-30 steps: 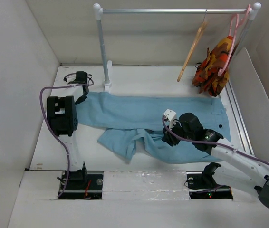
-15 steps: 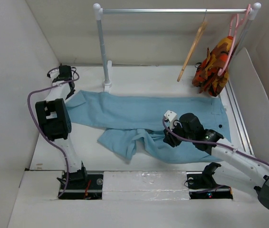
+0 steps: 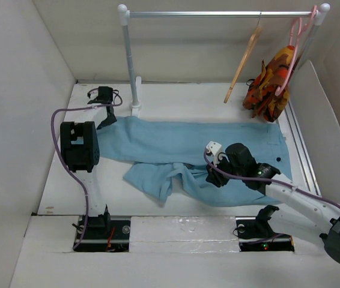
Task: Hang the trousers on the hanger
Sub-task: Fold the trousers
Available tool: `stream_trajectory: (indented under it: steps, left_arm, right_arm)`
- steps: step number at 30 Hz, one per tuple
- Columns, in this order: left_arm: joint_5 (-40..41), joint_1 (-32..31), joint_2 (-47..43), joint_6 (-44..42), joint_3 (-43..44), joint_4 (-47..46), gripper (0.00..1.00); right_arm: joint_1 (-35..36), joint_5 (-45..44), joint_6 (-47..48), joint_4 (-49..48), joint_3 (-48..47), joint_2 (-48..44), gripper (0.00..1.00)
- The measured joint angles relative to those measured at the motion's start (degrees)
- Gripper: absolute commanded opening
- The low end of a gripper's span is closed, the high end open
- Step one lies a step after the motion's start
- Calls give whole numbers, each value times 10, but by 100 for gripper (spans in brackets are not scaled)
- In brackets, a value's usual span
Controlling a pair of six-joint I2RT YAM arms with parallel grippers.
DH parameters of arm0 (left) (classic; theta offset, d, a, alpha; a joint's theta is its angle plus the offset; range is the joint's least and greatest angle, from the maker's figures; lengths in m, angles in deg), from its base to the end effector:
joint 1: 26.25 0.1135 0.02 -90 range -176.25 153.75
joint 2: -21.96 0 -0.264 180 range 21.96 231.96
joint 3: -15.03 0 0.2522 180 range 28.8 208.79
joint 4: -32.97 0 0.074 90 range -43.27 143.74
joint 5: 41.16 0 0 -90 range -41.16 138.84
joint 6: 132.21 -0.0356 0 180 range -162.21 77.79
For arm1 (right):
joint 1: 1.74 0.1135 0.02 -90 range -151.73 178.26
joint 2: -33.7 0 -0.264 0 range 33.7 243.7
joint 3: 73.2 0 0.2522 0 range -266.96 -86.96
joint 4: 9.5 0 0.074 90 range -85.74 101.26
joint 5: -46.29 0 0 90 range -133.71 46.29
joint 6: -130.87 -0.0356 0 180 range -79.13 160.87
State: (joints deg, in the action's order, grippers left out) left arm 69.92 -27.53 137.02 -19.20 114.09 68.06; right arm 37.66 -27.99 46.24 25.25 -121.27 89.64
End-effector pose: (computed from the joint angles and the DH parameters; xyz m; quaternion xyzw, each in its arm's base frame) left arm 0.4418 0.0029 0.1997 -0.2346 0.8989 0.0997 0.3564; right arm 0.1497 0.1354 0.2244 -0.3963 0.8178 0.2362 0.3439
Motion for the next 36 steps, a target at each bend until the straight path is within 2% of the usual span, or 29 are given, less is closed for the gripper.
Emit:
stream_trajectory:
  steps: [6, 7, 8, 9, 15, 19, 21, 22, 23, 24, 26, 28, 29, 30, 31, 32, 34, 35, 36]
  left_arm:
    - [21, 8, 45, -1, 20, 8, 35]
    - [23, 8, 47, -1, 24, 8, 30]
    - [26, 9, 51, 0, 28, 9, 8]
    - [27, 9, 54, 6, 30, 10, 0]
    - [41, 24, 57, 13, 43, 17, 0]
    - [67, 45, 59, 26, 108, 55, 0]
    - [78, 59, 59, 33, 152, 65, 23]
    - [82, 65, 57, 37, 171, 68, 40]
    - [83, 70, 53, 41, 184, 66, 71]
    - [81, 75, 44, 42, 186, 64, 74]
    - [74, 82, 20, 49, 181, 67, 70]
    - [50, 75, -38, 52, 113, 42, 62]
    - [42, 64, -80, 52, 60, 37, 57]
    - [36, 44, -127, 55, 7, 39, 56]
    - [27, 19, -176, 56, -48, 33, 53]
    - [15, -5, -222, 61, -98, 28, 41]
    - [-28, -58, -319, 70, -185, 29, 38]
    - [-50, -66, -362, 75, -220, 25, 38]
    - [-63, -63, -404, 80, -244, 33, 38]
  right_arm:
    - [0, 1, 0, 4, 7, -10, 40]
    - [0, 1, 0, 5, 7, -14, 40]
    - [0, 1, 0, 5, 7, -18, 40]
    - [0, 1, 0, 5, 7, -22, 40]
    - [-4, 1, -1, 6, 12, -30, 40]
    - [-4, 2, -1, 8, 13, -19, 40]
    - [-4, 2, 0, 9, 13, -12, 40]
    - [-4, 2, 0, 9, 13, -9, 40]
    - [-4, 2, 0, 9, 13, -6, 40]
    - [-4, 2, 0, 9, 13, -4, 41]
    - [0, 2, 0, 9, 10, -1, 38]
    - [13, 4, 3, 12, 2, 2, 17]
    - [23, 7, 3, 15, -8, 5, 4]
    - [34, 8, 4, 15, -19, 9, 0]
    - [49, 9, 5, 12, -35, 16, 0]
    - [60, 10, 6, 11, -46, 23, 0]
    - [100, 13, 12, 1, -86, 53, 0]
    - [122, 10, 18, -1, -109, 73, 17]
    - [144, 10, 22, -8, -133, 101, 28]
